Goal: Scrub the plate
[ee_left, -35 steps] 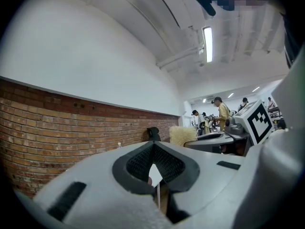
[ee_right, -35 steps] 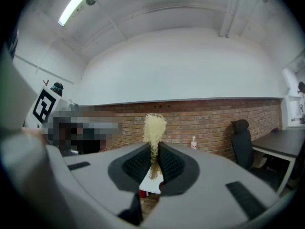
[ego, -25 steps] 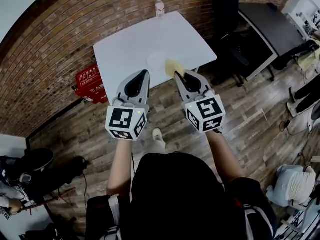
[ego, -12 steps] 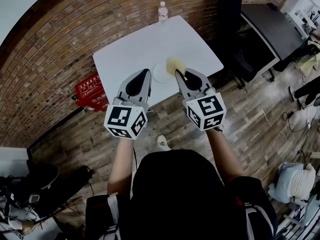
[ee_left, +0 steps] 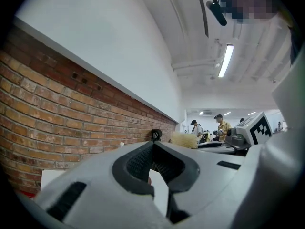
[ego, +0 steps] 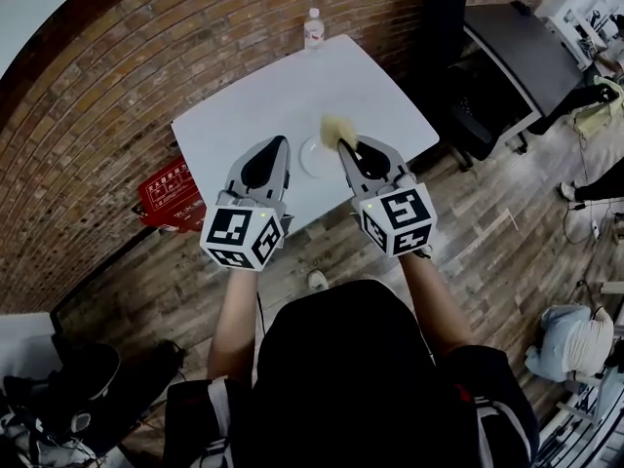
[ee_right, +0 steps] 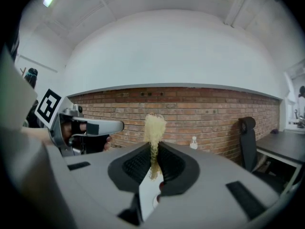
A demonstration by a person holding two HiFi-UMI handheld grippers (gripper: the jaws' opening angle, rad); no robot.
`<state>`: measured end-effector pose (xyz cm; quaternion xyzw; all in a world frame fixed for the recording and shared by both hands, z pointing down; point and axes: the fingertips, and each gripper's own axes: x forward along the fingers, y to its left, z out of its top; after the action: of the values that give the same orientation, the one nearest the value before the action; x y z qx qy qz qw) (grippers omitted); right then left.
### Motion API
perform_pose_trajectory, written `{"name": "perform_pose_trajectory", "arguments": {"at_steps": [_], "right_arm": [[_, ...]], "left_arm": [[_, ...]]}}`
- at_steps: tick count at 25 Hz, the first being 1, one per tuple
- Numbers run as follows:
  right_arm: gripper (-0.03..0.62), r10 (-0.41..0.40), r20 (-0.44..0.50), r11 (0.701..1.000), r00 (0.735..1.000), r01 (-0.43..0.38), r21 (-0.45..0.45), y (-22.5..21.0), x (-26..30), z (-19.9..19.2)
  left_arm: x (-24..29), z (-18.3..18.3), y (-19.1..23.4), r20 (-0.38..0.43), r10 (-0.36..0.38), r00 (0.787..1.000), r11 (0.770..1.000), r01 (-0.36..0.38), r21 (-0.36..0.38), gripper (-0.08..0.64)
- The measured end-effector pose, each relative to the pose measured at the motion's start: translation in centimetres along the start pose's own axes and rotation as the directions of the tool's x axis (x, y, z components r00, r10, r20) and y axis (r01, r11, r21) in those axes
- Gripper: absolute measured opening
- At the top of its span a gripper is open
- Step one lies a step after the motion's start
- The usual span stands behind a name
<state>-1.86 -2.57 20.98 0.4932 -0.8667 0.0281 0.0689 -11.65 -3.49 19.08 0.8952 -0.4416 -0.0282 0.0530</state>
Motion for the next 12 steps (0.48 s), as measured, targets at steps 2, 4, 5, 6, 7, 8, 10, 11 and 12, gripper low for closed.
{"name": "perform_pose_trajectory", "arguments": {"at_steps": [2,4,5,6,7,8,10,11,12], "right_arm": [[0.038,-0.007,-0.019,1.000,1.000,0.007,-0.001,-0.2,0.3,-0.6],[0.038,-0.013,-0.036,1.000,0.999,0.013,0.006,-0.5,0.7,-1.3],[0.038,-0.015,-0.044,1.000,0.999,0.016,0.010,-0.7,1.0,-1.6],[0.038,-0.017,-0.050,1.000,0.999,0.018,0.013,-0.8,1.3,-1.8],[0.038,-0.017,-0.056,1.000,0.998,0.018,0.015,-1.0,1.6,-2.0],[0.038,-0.016,-0.060,1.000,0.998,0.017,0.016,-1.2,1.8,-2.2],[0.038,-0.013,-0.065,1.000,0.998,0.014,0.018,-1.7,2.3,-2.4],[0.038,-0.012,-0.066,1.000,0.998,0.013,0.018,-2.1,2.6,-2.4],[0.038,-0.011,-0.065,1.000,0.998,0.012,0.019,-2.4,2.9,-2.5]], "left_arm": [[0.5,-0.5,0.2,0.000,-0.021,1.000,1.000,0.021,0.000,0.016],[1.0,-1.0,0.1,0.000,-0.053,0.999,0.999,0.053,-0.002,0.017],[1.3,-1.2,0.1,-0.002,-0.064,0.998,0.998,0.064,-0.006,0.016],[1.6,-1.4,0.2,-0.004,-0.070,0.998,0.998,0.070,-0.008,0.017],[1.9,-1.6,0.4,-0.007,-0.072,0.997,0.997,0.072,-0.010,0.017],[2.2,-1.9,0.4,-0.011,-0.072,0.997,0.997,0.072,-0.010,0.017],[2.9,-2.2,0.6,-0.015,-0.073,0.997,0.997,0.073,-0.009,0.017],[3.2,-2.3,0.6,-0.015,-0.075,0.997,0.997,0.075,-0.009,0.017],[3.6,-2.4,0.7,-0.015,-0.077,0.997,0.997,0.077,-0.007,0.017]]}}
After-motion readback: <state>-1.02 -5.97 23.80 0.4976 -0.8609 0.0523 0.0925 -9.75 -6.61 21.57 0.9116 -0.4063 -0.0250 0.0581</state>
